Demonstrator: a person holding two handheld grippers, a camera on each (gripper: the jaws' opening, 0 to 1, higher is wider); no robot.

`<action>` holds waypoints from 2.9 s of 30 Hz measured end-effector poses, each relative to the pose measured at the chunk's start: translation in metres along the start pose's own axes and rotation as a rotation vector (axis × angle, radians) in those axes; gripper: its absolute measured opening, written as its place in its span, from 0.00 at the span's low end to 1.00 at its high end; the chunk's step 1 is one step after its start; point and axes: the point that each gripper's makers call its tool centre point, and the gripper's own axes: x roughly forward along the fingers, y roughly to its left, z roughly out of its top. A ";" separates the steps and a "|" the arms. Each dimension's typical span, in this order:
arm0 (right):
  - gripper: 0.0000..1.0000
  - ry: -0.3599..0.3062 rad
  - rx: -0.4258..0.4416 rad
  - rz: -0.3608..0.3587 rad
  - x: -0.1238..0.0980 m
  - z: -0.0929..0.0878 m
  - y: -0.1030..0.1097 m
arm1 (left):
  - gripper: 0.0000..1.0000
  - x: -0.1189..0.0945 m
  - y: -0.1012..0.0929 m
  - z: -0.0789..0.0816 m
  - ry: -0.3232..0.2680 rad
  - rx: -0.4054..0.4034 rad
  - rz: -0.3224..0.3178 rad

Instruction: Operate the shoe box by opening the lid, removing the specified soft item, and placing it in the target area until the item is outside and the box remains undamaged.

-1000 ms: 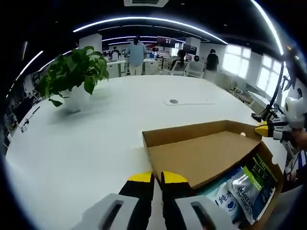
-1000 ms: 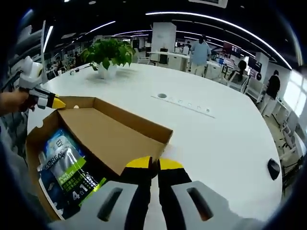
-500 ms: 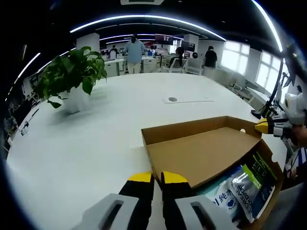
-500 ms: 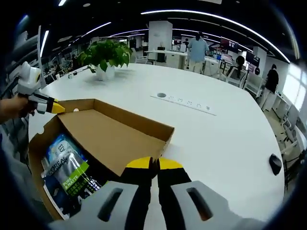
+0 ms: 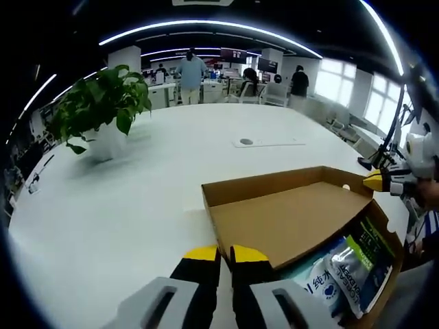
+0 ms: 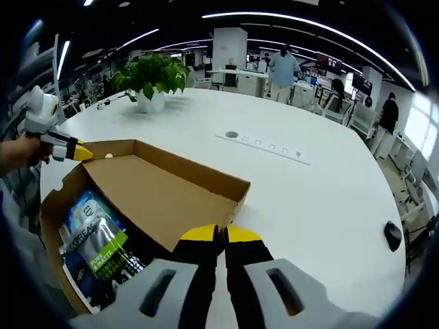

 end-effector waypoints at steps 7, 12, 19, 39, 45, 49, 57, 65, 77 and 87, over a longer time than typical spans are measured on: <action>0.02 0.000 -0.011 0.008 0.004 0.004 0.008 | 0.05 -0.003 0.010 -0.001 0.001 -0.011 0.008; 0.02 0.001 -0.017 0.015 0.006 0.006 0.013 | 0.05 -0.003 0.016 -0.001 0.001 -0.018 0.013; 0.02 -0.001 -0.017 0.022 0.009 0.009 0.019 | 0.04 -0.005 0.022 -0.001 0.003 -0.019 0.021; 0.02 0.001 -0.044 0.061 0.020 0.019 0.046 | 0.04 -0.012 0.050 -0.005 0.009 -0.041 0.045; 0.03 0.003 -0.054 0.076 0.024 0.022 0.054 | 0.04 -0.015 0.059 -0.006 0.007 -0.054 0.055; 0.03 0.004 -0.060 0.083 0.026 0.024 0.059 | 0.04 -0.017 0.064 -0.006 0.006 -0.060 0.058; 0.03 0.008 -0.078 0.099 0.028 0.026 0.067 | 0.04 -0.017 0.073 -0.006 0.009 -0.059 0.068; 0.04 0.022 -0.077 0.107 0.028 0.025 0.065 | 0.04 -0.018 0.073 -0.006 0.012 -0.047 0.067; 0.08 0.031 -0.038 0.159 0.008 0.026 0.065 | 0.11 -0.033 0.068 0.002 -0.015 -0.053 0.046; 0.18 0.062 -0.093 0.241 -0.023 0.014 0.079 | 0.20 -0.049 0.050 -0.012 0.033 -0.003 0.024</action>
